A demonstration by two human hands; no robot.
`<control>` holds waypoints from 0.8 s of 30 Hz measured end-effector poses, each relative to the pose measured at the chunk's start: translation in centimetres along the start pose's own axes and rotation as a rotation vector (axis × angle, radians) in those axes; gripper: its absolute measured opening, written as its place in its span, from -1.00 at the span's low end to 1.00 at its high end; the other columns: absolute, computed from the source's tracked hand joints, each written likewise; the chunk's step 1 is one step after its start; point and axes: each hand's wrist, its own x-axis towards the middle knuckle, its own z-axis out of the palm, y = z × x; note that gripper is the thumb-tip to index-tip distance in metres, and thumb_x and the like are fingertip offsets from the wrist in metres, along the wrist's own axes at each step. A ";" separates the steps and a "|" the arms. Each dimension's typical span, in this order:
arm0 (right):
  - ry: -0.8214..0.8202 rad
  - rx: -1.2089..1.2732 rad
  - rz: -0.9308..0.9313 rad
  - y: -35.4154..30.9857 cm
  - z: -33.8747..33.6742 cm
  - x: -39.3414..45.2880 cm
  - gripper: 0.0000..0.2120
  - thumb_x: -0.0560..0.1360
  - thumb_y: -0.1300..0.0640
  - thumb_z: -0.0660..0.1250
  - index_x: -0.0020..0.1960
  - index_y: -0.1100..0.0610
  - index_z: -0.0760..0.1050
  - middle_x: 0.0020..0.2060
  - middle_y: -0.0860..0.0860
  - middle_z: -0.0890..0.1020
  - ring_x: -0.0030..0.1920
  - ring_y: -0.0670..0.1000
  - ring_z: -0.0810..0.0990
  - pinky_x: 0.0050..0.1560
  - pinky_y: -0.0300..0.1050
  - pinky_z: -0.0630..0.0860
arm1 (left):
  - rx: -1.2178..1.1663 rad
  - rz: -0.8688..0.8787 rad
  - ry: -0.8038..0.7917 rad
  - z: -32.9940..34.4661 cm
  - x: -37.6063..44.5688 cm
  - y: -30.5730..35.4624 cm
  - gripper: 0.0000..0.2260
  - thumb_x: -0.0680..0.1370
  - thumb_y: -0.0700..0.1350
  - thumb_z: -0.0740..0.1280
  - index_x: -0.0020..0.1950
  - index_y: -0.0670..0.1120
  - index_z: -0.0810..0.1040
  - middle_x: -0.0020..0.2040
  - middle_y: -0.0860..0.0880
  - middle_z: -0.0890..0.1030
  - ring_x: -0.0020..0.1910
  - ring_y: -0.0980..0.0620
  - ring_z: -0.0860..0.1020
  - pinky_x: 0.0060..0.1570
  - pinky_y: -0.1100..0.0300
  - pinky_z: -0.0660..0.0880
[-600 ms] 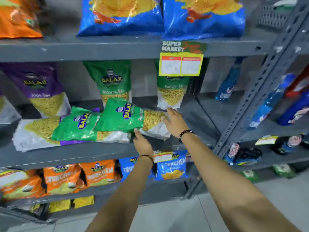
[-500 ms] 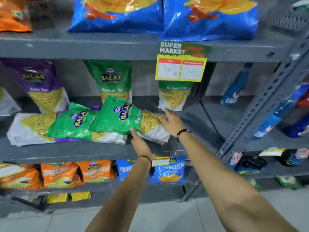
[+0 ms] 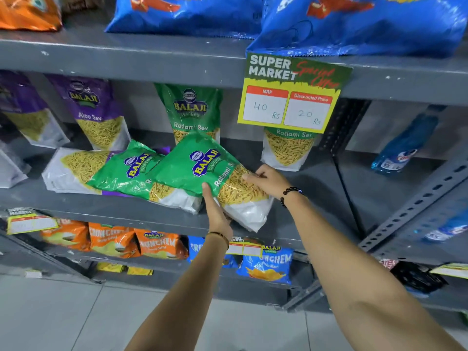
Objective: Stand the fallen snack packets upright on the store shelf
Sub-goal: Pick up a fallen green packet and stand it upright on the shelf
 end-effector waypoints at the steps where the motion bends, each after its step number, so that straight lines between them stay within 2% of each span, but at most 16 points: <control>1: -0.014 0.044 0.009 0.1 -0.4 -0.7 -0.54 0.21 -0.35 0.37 -0.25 0.02 0.37 -0.32 -0.06 0.48 -0.26 -0.08 0.48 -0.26 -0.15 0.36 | 0.033 -0.003 -0.020 -0.3 -0.2 0.4 -0.38 0.44 0.39 0.08 0.37 0.06 0.40 0.33 -0.04 0.53 0.28 -0.04 0.51 0.34 -0.06 0.38; 3: -0.054 0.163 0.022 0.7 -0.7 -1.9 -0.55 0.18 -0.30 0.44 -0.22 0.01 0.39 -0.21 -0.02 0.54 -0.15 -0.03 0.53 -0.12 -0.09 0.43 | 0.099 -0.003 -0.063 -1.0 -0.2 1.2 -0.35 0.44 0.39 0.10 0.42 0.06 0.34 0.40 -0.05 0.45 0.37 -0.09 0.41 0.41 -0.13 0.29; 5: -0.127 0.352 0.040 1.4 -0.7 -3.5 -0.60 0.23 -0.19 0.47 -0.11 0.00 0.43 -0.06 0.05 0.60 -0.04 0.04 0.57 -0.02 0.00 0.49 | 0.155 0.032 -0.104 -1.6 -0.4 2.3 -0.42 0.50 0.29 0.13 0.43 0.01 0.33 0.42 -0.08 0.43 0.39 -0.10 0.40 0.42 -0.15 0.27; 8: -0.180 0.684 0.054 2.0 -0.4 -6.4 -0.59 0.38 -0.01 0.41 0.18 -0.02 0.40 0.07 0.04 0.60 0.03 0.04 0.59 -0.07 -0.04 0.53 | 0.188 0.053 -0.184 -2.1 -1.5 4.1 -0.55 0.55 0.16 0.17 0.35 -0.04 0.44 0.32 -0.14 0.53 0.26 -0.12 0.52 0.35 -0.13 0.37; 11: -0.156 0.806 0.035 1.7 -0.2 -9.1 -0.55 0.47 0.11 0.33 0.33 0.01 0.32 0.01 -0.01 0.61 -0.05 -0.03 0.60 -0.22 -0.15 0.55 | 0.195 0.037 -0.237 -2.8 -2.9 5.8 -0.61 0.55 0.13 0.18 0.27 -0.03 0.50 0.26 -0.15 0.58 0.17 -0.13 0.58 0.28 -0.10 0.44; 13: -0.163 0.815 0.007 1.2 -0.2 -10.7 -0.69 0.51 0.18 0.26 0.24 0.08 0.41 -0.13 -0.08 0.67 -0.16 -0.10 0.63 -0.29 -0.23 0.56 | 0.183 0.001 -0.299 -3.1 -4.2 6.8 -0.62 0.56 0.12 0.17 0.26 -0.04 0.51 0.12 -0.12 0.66 0.09 -0.13 0.62 0.24 -0.11 0.47; 15: -0.181 0.851 -0.035 0.9 -0.3 -12.0 -0.81 0.51 0.25 0.22 0.07 0.08 0.52 -0.25 -0.13 0.71 -0.24 -0.15 0.66 -0.29 -0.28 0.58 | 0.182 -0.012 -0.378 -3.3 -5.4 7.5 -0.68 0.57 0.11 0.16 0.18 -0.01 0.54 -0.03 -0.05 0.71 -0.04 -0.06 0.67 0.12 -0.05 0.53; 16: -0.192 0.883 -0.063 0.6 -0.4 -12.7 -0.80 0.48 0.27 0.25 0.00 0.06 0.57 -0.27 -0.12 0.72 -0.25 -0.15 0.67 -0.26 -0.27 0.60 | 0.179 -0.019 -0.404 -3.4 -6.1 7.8 -0.69 0.57 0.10 0.15 0.18 -0.01 0.54 -0.02 -0.04 0.72 -0.04 -0.05 0.68 0.09 -0.04 0.54; 18: -0.209 0.941 -0.133 0.0 -0.7 -14.2 -0.82 0.31 0.20 0.41 -0.12 0.01 0.66 -0.28 -0.11 0.73 -0.26 -0.14 0.68 -0.23 -0.26 0.61 | 0.170 -0.043 -0.439 -3.7 -7.6 8.4 -0.62 0.57 0.11 0.15 0.28 -0.04 0.50 0.15 -0.12 0.65 0.13 -0.13 0.61 0.20 -0.10 0.48; 19: -0.219 0.962 -0.171 -0.2 -0.8 -14.7 -0.78 0.19 0.12 0.51 -0.16 -0.01 0.68 -0.29 -0.10 0.73 -0.27 -0.14 0.68 -0.25 -0.26 0.61 | 0.169 -0.056 -0.452 -3.9 -8.1 8.5 -0.58 0.57 0.12 0.16 0.34 -0.06 0.46 0.24 -0.16 0.59 0.21 -0.17 0.56 0.27 -0.13 0.43; 21: -0.236 0.971 -0.225 -0.5 -0.9 -15.6 -0.60 0.00 -0.02 0.62 -0.17 -0.03 0.69 -0.29 -0.10 0.73 -0.27 -0.14 0.69 -0.25 -0.26 0.61 | 0.178 -0.056 -0.463 -4.1 -8.8 8.7 -0.55 0.56 0.14 0.17 0.36 -0.06 0.43 0.28 -0.17 0.56 0.25 -0.18 0.53 0.31 -0.14 0.40; 24: -0.216 0.958 -0.237 -0.2 -0.9 -16.3 -0.52 -0.05 -0.08 0.64 -0.16 -0.03 0.69 -0.27 -0.10 0.73 -0.25 -0.13 0.69 -0.22 -0.26 0.61 | 0.223 -0.019 -0.509 -4.5 -8.9 8.4 -0.57 0.55 0.14 0.17 0.33 -0.04 0.46 0.20 -0.12 0.62 0.17 -0.14 0.59 0.21 -0.08 0.49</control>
